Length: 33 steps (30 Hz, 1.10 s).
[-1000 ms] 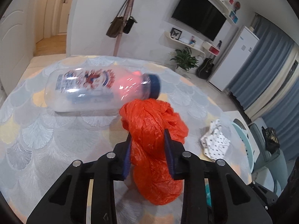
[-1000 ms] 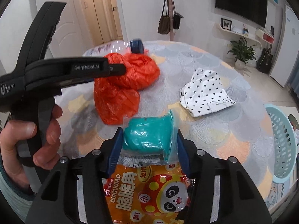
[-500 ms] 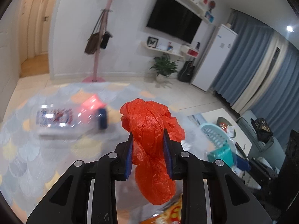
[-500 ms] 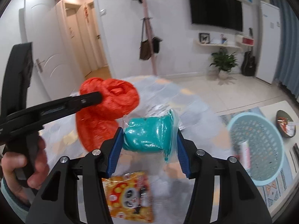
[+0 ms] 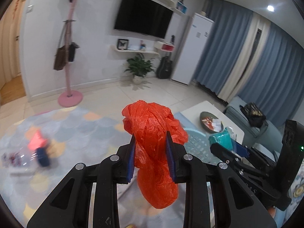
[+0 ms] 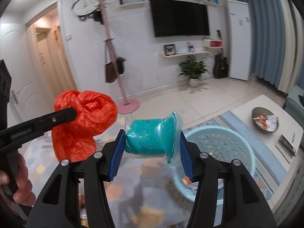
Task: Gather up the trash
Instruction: 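Carry both items over the basket and open both tools to drop them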
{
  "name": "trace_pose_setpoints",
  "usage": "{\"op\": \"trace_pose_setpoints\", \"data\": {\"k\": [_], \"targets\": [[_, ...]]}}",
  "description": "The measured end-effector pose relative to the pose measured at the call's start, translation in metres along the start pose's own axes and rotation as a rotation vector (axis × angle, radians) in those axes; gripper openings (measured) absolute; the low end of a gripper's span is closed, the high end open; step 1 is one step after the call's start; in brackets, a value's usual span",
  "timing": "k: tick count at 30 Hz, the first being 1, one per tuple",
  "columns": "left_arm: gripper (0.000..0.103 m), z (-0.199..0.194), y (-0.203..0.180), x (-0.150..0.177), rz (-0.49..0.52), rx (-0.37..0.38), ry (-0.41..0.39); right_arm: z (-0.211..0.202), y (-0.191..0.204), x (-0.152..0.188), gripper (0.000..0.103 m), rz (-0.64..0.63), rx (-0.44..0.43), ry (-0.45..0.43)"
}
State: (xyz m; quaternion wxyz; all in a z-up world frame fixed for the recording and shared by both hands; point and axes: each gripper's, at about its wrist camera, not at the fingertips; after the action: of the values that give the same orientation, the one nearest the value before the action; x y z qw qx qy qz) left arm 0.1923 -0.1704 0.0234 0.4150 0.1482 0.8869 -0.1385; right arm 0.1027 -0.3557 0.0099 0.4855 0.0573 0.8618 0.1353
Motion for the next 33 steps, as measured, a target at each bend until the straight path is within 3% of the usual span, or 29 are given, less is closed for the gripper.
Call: {"op": "trace_pose_setpoints", "data": {"k": [11, 21, 26, 29, 33], "targets": [[0.027, 0.080, -0.090, -0.005, 0.135, 0.074, 0.117, 0.019, -0.105, 0.008, 0.050, 0.169, 0.146, 0.042], [0.028, 0.132, -0.120, 0.011, 0.183, 0.108, 0.236, 0.044, -0.157, 0.030, 0.052, 0.268, 0.231, 0.125], [0.044, 0.130, -0.123, 0.014, 0.183, 0.114, 0.236, 0.048, -0.164, 0.033, 0.053, 0.302, 0.233, 0.140], [0.050, 0.121, -0.125, 0.013, 0.192, 0.110, 0.216, 0.044, -0.163, 0.034, 0.061, 0.305, 0.233, 0.132], [0.053, 0.106, -0.122, 0.010, 0.191, 0.111, 0.186, 0.036, -0.159, 0.033, 0.061, 0.301, 0.225, 0.118]]}}
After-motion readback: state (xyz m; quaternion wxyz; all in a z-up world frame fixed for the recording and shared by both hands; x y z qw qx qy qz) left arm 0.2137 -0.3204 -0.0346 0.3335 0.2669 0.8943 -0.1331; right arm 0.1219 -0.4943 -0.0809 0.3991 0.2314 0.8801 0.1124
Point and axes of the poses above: each gripper's, at about its wrist camera, not at the fingertips, and z roughly the way its jaws point, y to its left, x to its underside, and after that the axes turned 13 degrees about -x, right-handed
